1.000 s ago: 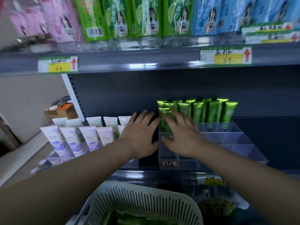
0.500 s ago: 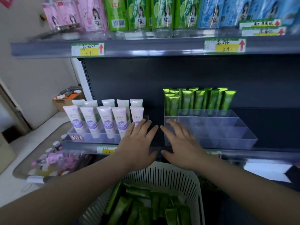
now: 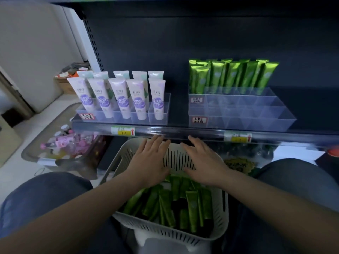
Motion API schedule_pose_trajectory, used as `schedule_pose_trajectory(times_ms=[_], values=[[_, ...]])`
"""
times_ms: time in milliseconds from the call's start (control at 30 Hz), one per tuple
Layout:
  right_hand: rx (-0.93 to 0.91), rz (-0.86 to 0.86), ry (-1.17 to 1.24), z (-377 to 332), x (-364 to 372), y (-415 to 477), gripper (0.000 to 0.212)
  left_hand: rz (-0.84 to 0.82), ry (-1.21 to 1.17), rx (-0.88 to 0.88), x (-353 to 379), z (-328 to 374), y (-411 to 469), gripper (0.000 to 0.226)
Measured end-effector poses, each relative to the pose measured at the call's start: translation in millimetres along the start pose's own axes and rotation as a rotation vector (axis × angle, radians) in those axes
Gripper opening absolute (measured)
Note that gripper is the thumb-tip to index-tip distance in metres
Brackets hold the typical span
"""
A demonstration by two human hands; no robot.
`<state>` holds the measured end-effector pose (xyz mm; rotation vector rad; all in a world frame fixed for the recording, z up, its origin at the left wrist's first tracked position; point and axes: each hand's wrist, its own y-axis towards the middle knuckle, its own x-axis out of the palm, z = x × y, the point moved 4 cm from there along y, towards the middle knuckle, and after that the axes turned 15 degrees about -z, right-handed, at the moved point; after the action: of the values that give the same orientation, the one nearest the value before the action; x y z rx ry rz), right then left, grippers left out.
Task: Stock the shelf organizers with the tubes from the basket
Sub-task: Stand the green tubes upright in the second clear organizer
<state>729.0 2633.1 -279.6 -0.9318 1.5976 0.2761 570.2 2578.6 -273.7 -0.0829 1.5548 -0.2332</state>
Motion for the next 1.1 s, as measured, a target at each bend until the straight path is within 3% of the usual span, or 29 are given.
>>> schedule_pose_trajectory(times_ms=[367, 500, 667, 933, 1100], values=[[0.037, -0.302, 0.215, 24, 62, 18, 0.064, -0.212, -0.219, 0.007, 63, -19, 2, 0.070], [0.065, -0.402, 0.263, 33, 70, 27, 0.043, -0.382, -0.336, -0.042, 81, -25, 11, 0.066], [0.092, -0.478, 0.230, 39, 78, 37, 0.027, -0.546, -0.356, -0.059, 102, -30, 28, 0.058], [0.132, -0.612, 0.124, 39, 101, 59, 0.028, -0.656, -0.366, -0.035, 136, -31, 56, 0.044], [0.138, -0.661, 0.060, 42, 111, 72, 0.020, -0.738, -0.265, 0.069, 156, -26, 70, 0.057]])
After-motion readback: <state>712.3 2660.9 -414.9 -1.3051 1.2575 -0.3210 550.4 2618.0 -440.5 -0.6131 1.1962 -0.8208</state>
